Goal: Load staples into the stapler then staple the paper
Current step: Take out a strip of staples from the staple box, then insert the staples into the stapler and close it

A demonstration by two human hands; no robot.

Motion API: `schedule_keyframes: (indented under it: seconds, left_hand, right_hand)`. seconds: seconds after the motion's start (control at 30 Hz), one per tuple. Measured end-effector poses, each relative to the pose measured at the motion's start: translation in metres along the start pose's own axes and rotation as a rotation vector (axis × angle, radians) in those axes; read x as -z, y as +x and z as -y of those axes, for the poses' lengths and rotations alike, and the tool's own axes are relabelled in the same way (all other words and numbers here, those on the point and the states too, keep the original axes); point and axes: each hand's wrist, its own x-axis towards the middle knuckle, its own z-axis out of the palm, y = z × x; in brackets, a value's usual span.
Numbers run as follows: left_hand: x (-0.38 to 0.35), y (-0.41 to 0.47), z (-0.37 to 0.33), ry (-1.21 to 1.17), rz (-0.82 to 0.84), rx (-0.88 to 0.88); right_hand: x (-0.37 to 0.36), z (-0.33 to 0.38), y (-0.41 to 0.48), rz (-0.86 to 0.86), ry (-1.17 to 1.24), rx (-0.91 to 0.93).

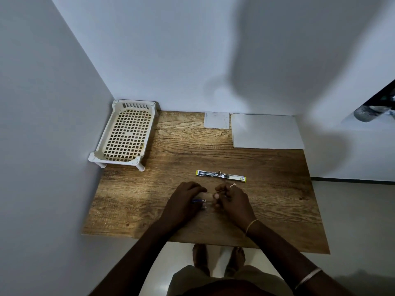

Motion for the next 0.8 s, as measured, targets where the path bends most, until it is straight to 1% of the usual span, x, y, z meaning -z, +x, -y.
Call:
schedule_keyframes:
  seconds: [0.1,0.23,0.37,0.47,0.57,0.67,0.73,0.8]
  left_hand:
    - [0.005,0.008,-0.014,-0.05,-0.056,-0.036]
    - [0.008,0.015,-0.026,-0.183,-0.131,-0.076]
    - [0.007,0.019,-0.025,-0.248,-0.216,-0.067]
    - [0.005,0.018,-0.022,-0.271,-0.217,-0.065]
    - [0.005,0.018,-0.021,-0.276,-0.204,-0.053]
    - [0.008,0.022,-0.023,-0.3,-0.23,-0.04]
    - [0.013,0.027,-0.023,-0.334,-0.256,-0.022]
    - [0.018,0.034,-0.022,-0.32,-0.264,-0.006]
  right_hand:
    - [0.003,0.011,0.006,0.01,0.107,0.032]
    - [0.003,0.022,0.012,0.06,0.288,0.018]
    - [0.003,0.025,0.015,0.131,0.303,0.009]
    - [0.003,0.025,0.014,0.196,0.27,0.005]
    - [0.006,0.023,0.015,0.223,0.235,0.011]
    - [0.008,0.023,0.018,0.177,0.135,0.067]
    - [0.013,0.027,0.022,0.063,-0.057,0.185]
    - [0.019,0.034,0.027,-0.057,-0.325,0.358]
